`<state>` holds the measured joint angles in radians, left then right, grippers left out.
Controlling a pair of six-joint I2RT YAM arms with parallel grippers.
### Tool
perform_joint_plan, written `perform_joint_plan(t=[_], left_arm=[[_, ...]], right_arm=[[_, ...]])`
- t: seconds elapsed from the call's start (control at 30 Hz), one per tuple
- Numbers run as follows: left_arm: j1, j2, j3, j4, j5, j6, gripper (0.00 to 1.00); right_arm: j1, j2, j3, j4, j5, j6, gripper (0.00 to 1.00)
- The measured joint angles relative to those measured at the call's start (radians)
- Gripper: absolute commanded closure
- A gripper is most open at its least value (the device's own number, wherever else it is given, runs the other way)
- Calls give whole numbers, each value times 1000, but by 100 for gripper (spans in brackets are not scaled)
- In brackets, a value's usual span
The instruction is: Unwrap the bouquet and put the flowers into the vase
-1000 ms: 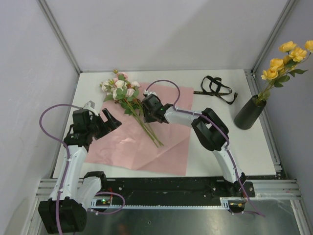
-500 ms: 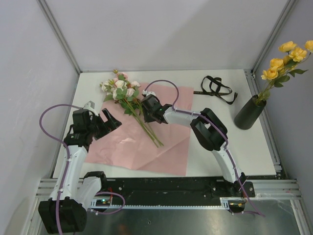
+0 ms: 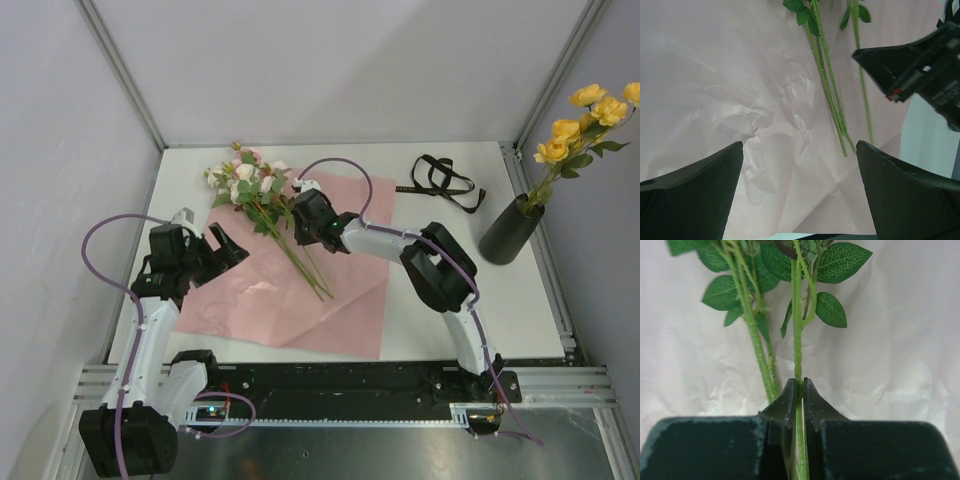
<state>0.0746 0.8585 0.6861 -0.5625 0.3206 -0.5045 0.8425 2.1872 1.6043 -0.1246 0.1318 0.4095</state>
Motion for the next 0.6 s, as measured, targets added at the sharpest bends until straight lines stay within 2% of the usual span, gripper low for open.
perform_joint_plan(t=[0.23, 0.6], left_arm=[[0, 0, 0, 0, 0, 0, 0], [0, -2, 0, 0, 0, 0, 0]], right_arm=[[0, -204, -106, 90, 11, -9, 100], [-48, -643, -333, 266, 106, -95, 100]])
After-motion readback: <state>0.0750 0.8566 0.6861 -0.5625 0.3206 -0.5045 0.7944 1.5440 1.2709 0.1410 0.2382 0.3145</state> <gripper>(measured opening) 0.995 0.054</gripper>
